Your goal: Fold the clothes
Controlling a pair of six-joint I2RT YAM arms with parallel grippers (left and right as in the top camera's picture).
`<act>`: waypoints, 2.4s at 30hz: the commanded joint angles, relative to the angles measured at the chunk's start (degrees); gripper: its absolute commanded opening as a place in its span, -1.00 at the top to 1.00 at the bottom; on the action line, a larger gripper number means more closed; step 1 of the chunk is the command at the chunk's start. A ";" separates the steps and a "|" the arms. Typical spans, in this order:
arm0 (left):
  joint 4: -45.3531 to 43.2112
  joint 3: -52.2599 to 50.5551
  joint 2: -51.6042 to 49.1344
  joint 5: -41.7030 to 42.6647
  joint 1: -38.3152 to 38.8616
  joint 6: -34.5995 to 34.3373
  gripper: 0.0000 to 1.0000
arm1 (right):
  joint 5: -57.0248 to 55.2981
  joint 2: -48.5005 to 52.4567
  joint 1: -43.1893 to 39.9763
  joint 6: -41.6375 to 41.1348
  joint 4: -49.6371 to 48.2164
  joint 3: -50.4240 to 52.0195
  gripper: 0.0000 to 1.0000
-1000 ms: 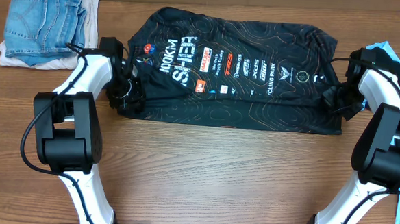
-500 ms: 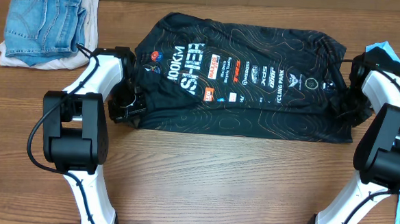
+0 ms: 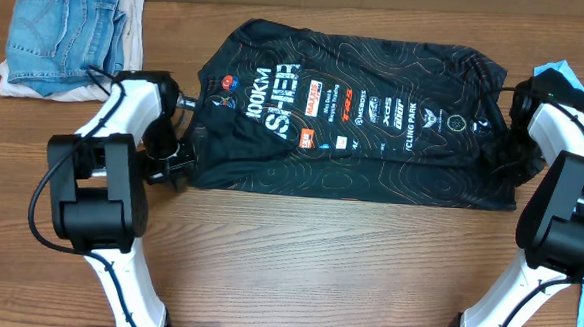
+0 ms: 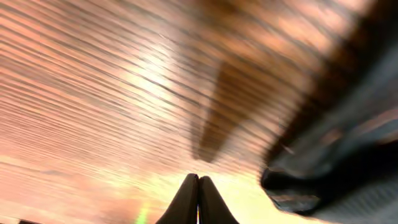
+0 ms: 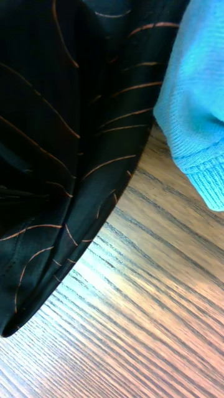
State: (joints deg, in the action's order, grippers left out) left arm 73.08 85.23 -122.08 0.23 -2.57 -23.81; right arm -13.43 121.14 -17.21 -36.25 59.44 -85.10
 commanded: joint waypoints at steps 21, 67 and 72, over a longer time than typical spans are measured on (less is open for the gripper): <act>-29.38 4.50 8.72 1.55 6.34 10.82 0.67 | 14.12 0.81 -0.81 5.25 -0.90 -4.33 0.81; -24.30 -3.28 -4.20 -1.90 -3.96 3.72 0.92 | 14.38 0.81 3.34 6.25 2.36 -4.11 0.92; -21.49 -5.18 -4.20 -2.12 -4.79 0.50 0.92 | 12.55 0.81 3.34 5.99 3.67 -3.89 0.92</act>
State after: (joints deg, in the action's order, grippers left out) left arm 48.31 85.43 -121.62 1.45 -6.07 -19.66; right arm 0.80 121.40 -13.80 -29.98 62.96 -87.96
